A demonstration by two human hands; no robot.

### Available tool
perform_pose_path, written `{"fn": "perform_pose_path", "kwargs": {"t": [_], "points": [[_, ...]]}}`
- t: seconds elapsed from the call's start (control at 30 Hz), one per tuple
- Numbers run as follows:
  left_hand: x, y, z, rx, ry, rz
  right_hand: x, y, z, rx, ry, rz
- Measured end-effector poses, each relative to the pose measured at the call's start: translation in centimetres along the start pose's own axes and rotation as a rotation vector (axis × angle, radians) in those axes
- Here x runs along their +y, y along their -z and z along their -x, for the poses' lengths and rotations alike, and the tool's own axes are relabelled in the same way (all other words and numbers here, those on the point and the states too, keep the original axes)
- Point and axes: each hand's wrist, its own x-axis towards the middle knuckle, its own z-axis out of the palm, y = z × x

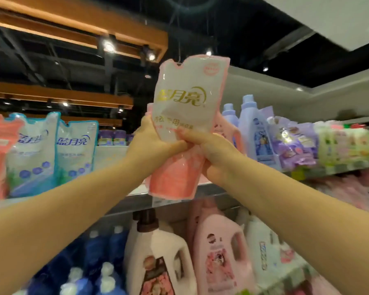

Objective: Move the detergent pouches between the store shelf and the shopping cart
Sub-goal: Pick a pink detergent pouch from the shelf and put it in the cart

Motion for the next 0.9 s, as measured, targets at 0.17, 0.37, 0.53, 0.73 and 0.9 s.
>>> {"fn": "perform_pose_path", "kwargs": {"t": [0.17, 0.37, 0.53, 0.73, 0.9], "points": [[3.0, -9.5, 3.7, -0.233, -0.008, 0.177, -2.0, 9.1, 6.4, 0.241, -0.033, 0.104], [6.7, -22.5, 11.6, -0.577, 0.027, 0.285, -2.0, 21.1, 16.1, 0.531, -0.152, 0.178], [10.1, -33.8, 21.3, -0.806, 0.055, 0.332, -0.7, 31.9, 26.0, 0.724, -0.275, 0.066], [12.6, -49.3, 36.3, -1.082, 0.187, 0.338, 4.1, 47.3, 39.0, 0.931, -0.424, -0.114], [12.1, -58.9, 48.4, -1.279, 0.348, 0.223, 10.8, 57.3, 48.2, 1.198, -0.626, -0.257]]}}
